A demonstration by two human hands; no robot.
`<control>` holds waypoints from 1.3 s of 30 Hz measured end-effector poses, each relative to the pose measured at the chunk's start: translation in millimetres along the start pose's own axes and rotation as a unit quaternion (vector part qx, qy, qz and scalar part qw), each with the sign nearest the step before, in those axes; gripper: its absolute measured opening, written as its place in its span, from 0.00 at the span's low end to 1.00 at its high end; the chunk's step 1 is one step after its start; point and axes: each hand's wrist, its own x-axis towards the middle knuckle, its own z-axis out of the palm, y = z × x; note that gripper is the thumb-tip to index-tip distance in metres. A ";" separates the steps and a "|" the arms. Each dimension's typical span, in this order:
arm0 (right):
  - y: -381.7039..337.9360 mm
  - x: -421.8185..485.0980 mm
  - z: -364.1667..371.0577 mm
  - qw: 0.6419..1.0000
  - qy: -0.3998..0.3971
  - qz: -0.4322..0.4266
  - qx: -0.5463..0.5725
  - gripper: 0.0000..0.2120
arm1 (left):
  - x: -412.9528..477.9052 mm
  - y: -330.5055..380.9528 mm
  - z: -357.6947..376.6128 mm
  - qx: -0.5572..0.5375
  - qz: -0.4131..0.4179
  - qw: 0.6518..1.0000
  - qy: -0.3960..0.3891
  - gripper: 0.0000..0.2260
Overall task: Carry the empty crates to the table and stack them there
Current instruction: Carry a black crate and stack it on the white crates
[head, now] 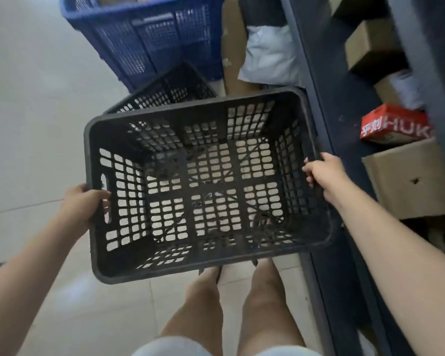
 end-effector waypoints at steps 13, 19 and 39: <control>84.9 -233.9 -119.0 0.983 0.098 -0.056 0.147 0.07 | -107.0 53.1 -65.9 0.066 0.164 0.973 -0.146 0.07; 183.5 -352.2 -151.9 0.963 0.180 -0.056 0.193 0.09 | -192.0 32.2 -68.3 0.103 0.244 0.939 -0.221 0.07; 484.2 -852.1 24.9 0.681 0.562 0.189 0.430 0.05 | -435.5 -116.8 -54.9 0.346 0.358 0.561 -0.661 0.10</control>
